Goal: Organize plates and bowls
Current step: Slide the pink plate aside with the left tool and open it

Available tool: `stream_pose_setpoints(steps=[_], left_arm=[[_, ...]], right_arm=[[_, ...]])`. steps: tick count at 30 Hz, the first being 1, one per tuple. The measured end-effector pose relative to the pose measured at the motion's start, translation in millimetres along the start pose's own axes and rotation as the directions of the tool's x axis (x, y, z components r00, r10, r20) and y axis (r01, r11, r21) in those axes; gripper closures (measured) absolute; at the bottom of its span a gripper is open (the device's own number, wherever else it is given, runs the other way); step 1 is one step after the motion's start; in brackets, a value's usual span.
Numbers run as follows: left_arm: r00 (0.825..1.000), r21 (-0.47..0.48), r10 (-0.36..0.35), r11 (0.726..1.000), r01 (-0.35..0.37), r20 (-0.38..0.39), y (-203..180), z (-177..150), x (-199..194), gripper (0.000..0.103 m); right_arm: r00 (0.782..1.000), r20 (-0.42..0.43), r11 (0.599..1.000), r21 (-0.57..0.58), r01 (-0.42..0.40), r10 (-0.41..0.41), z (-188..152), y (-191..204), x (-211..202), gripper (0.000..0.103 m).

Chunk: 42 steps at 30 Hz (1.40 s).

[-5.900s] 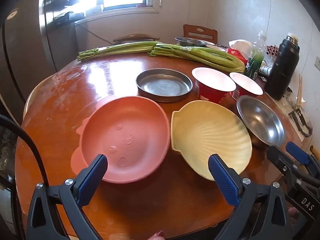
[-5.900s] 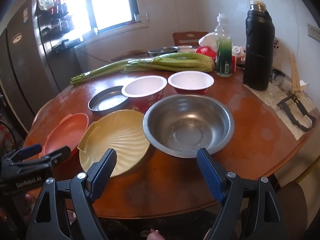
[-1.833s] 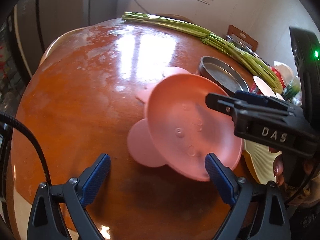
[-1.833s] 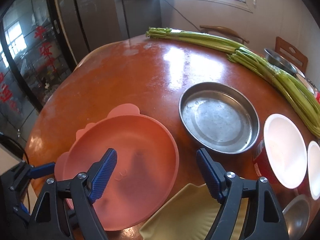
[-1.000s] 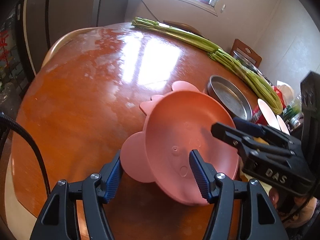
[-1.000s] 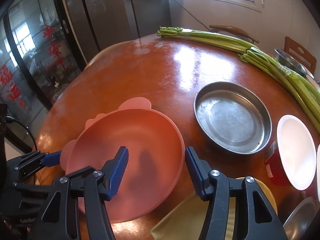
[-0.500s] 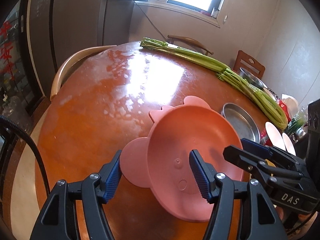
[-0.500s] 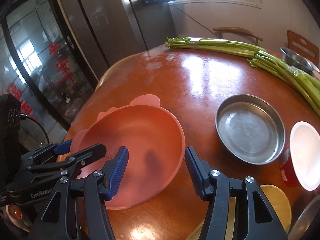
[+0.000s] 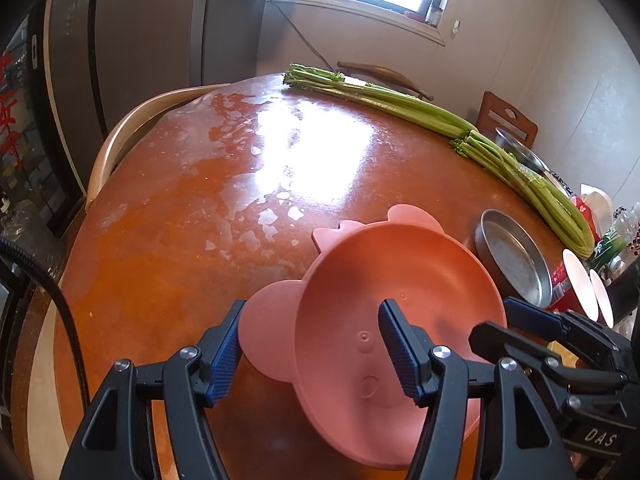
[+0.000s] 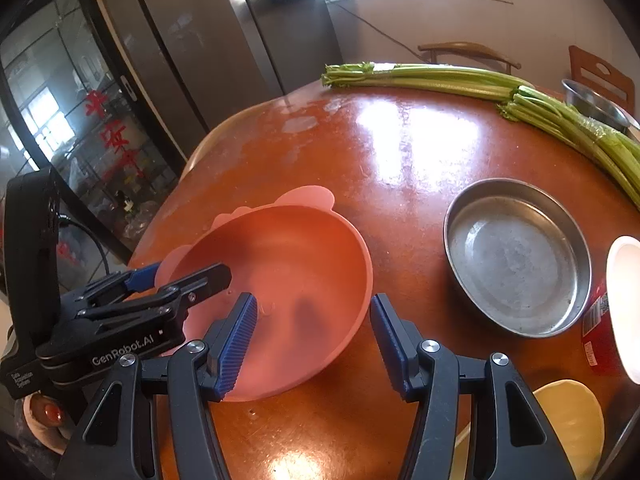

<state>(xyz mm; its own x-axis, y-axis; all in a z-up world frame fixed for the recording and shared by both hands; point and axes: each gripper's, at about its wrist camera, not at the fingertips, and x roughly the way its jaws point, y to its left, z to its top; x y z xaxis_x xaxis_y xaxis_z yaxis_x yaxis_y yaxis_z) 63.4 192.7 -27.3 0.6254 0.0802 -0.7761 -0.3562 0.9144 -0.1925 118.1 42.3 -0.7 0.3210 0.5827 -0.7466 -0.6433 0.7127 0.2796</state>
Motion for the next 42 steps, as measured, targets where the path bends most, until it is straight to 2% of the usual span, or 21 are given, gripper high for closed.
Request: stream_pose_setpoints(steps=[11, 22, 32, 36, 42], left_arm=[[1.000, 0.009, -0.010, 1.000, 0.010, -0.011, 2, 3, 16, 0.038], [1.000, 0.033, 0.028, 0.999, -0.028, -0.001, -3, 4, 23, 0.038], [1.000, 0.016, 0.012, 1.000, -0.012, 0.000, 4, 3, 20, 0.038], [0.999, 0.024, 0.043, 0.999, -0.044, 0.023, 4, 3, 14, 0.038], [0.998, 0.015, 0.052, 0.998, -0.053, 0.034, 8, 0, 5, 0.038]], right_arm=[[1.000, -0.018, 1.000, 0.024, -0.001, 0.001, -1, -9, 9, 0.042], [1.000, -0.019, 1.000, 0.023, -0.010, 0.011, -2, -9, 8, 0.042], [1.000, -0.027, 1.000, 0.013, -0.009, 0.009, -1, -6, 7, 0.042], [1.000, -0.016, 1.000, 0.007, 0.013, -0.013, 0, -6, 5, 0.042], [1.000, 0.007, 1.000, 0.011, 0.030, -0.030, -2, -5, -2, 0.042]])
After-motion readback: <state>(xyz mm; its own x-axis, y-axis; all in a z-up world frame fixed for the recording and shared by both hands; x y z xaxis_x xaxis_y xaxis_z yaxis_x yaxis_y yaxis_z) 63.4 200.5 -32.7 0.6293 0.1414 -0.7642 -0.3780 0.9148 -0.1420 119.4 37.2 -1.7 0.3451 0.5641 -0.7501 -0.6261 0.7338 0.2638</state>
